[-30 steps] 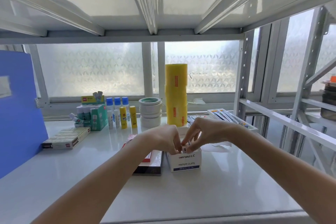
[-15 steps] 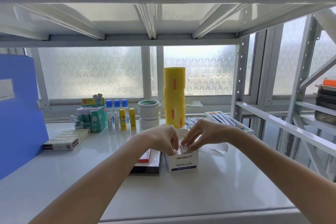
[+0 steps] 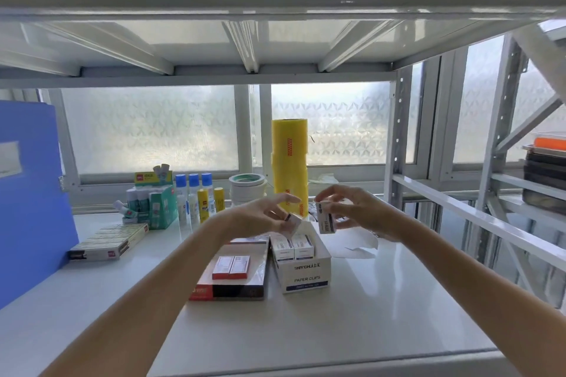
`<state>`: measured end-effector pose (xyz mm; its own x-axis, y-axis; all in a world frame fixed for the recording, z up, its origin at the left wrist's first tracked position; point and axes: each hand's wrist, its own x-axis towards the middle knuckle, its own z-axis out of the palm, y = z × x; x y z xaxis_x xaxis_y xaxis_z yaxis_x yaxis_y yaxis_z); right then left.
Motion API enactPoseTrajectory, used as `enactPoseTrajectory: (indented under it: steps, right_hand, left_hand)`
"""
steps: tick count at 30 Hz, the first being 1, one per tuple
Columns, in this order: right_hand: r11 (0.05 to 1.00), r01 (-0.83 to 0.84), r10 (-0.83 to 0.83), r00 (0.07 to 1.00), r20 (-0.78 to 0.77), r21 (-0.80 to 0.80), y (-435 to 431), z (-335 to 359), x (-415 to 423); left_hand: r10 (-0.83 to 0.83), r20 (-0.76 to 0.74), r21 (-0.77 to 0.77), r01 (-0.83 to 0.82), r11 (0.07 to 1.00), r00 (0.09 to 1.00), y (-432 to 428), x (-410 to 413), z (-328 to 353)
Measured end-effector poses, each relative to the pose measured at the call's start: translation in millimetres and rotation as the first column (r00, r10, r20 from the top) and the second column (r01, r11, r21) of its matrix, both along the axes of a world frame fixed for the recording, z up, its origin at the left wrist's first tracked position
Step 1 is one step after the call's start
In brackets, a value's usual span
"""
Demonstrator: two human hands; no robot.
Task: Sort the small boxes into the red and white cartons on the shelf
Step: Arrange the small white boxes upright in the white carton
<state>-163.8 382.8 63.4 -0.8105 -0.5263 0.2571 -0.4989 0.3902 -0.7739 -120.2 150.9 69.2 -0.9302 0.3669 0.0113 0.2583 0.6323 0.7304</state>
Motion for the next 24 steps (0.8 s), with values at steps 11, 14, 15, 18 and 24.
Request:
enactPoseTrajectory:
  steps: [11,14,15,18,24]
  right_hand:
    - [0.993,-0.064,0.067,0.997,0.024,-0.098,-8.1,-15.7,9.3]
    - [0.992,-0.054,0.051,0.998,-0.03,-0.115,-9.8,-14.6,13.3]
    - [0.993,-0.048,0.042,0.998,-0.051,-0.107,-10.8,-13.9,14.6]
    - [0.999,-0.017,0.013,0.996,-0.085,-0.046,-9.3,-15.0,15.3]
    - [0.996,-0.066,0.067,0.998,0.013,-0.062,0.8,-16.5,19.2]
  left_hand:
    - [0.07,-0.311,0.288,0.024,0.957,0.948,5.6,13.1,-20.8]
    - [0.059,-0.342,0.187,0.006,0.982,0.938,3.6,10.0,-26.3]
    - [0.074,-0.353,0.163,-0.017,0.986,0.933,3.3,8.8,-28.1]
    - [0.178,-0.357,0.185,-0.118,0.976,0.917,1.9,4.8,-33.8]
    - [0.269,-0.42,0.15,-0.226,0.963,0.867,2.9,3.0,-38.5]
